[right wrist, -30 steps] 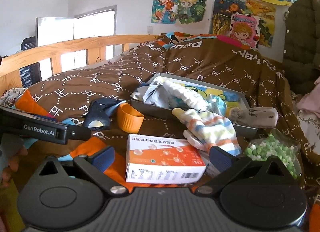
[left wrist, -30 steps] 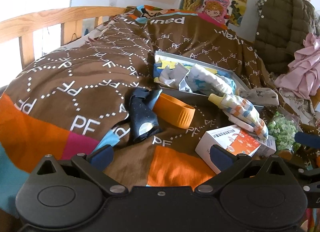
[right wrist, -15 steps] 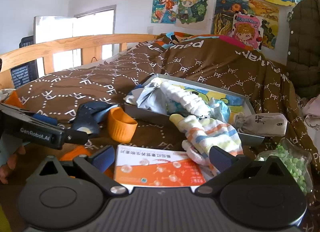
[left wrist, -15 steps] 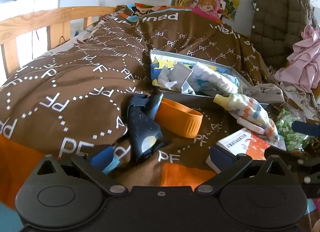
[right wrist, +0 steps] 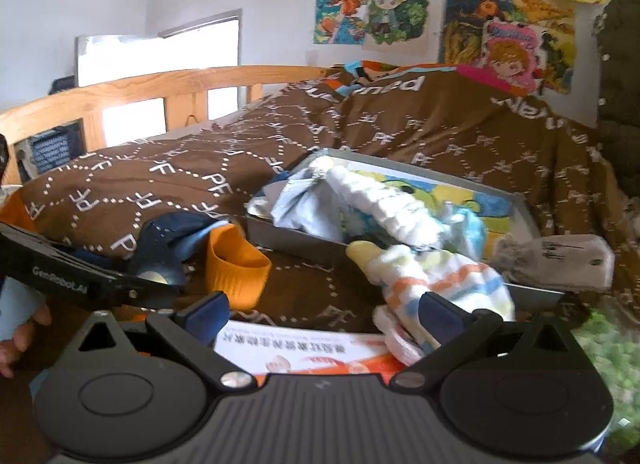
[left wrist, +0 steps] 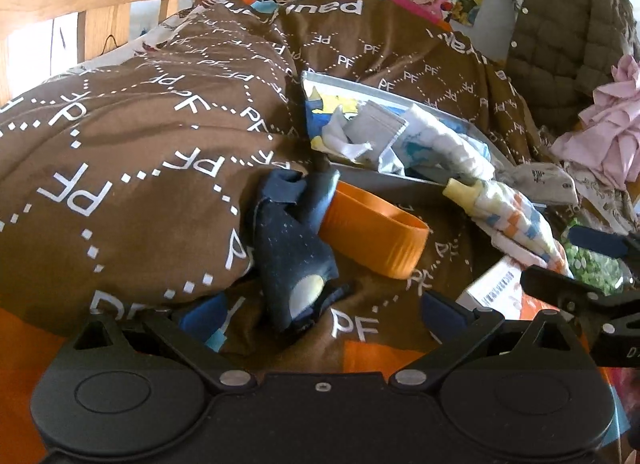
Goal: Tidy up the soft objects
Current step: 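Grasp the orange silicone cup with the right tool while the left tool grasps the black cloth item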
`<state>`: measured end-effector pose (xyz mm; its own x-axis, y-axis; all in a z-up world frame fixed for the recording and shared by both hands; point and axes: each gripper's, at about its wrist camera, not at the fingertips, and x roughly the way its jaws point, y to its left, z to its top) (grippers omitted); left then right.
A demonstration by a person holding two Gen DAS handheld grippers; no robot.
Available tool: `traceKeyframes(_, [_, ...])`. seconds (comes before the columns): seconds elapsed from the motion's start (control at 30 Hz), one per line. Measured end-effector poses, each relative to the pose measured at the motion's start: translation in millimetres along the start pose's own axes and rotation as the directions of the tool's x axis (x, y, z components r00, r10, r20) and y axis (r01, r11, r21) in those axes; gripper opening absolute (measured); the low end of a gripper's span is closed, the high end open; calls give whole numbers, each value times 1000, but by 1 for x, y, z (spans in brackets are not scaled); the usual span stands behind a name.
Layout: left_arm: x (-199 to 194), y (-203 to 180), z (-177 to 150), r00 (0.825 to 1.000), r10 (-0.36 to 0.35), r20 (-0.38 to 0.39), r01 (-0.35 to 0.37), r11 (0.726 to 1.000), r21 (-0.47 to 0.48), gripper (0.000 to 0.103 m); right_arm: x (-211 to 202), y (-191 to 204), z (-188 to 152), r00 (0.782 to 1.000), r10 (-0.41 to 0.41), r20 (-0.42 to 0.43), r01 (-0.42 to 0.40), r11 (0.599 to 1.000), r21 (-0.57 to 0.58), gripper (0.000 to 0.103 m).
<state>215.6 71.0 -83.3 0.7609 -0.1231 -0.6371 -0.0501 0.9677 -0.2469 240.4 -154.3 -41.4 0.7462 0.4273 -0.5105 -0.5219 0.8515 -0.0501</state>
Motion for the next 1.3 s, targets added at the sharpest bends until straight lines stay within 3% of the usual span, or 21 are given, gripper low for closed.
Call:
traceKeyframes(0.2, [14,13,6,1000,-29,-13,28,999,-25,102,23,2,14,993,114,2,-113,990,-84,103])
traceKeyframes(0.4, [19,22,10,999,-44,-7,43,999,-33,102,53,8,26,981,187,-56,-193,969,-152,101])
traceKeyframes(0.53, [23,22,11,999,-40,0,40,999,1,96,65,9,28,970,218,-107,-235,953,-189,92])
traceKeyframes(0.77, [26,20,11,1000,0,-5,0,998,66,87,80,15,31,952,250,-175,-283,937,-202,85])
traceKeyframes(1.0, [27,23,10,999,37,16,-38,996,79,59,100,19,33,927,304,-220,-333,937,-107,76])
traceKeyframes(1.03, [27,23,10,999,46,21,-48,996,81,52,103,19,33,923,312,-226,-339,936,-90,73])
traceKeyframes(1.17, [28,27,10,998,54,31,-56,997,60,40,108,17,32,912,339,-232,-358,933,-43,58])
traceKeyframes(1.3, [28,30,11,999,40,31,-41,999,28,22,107,17,32,911,348,-221,-363,931,-30,44])
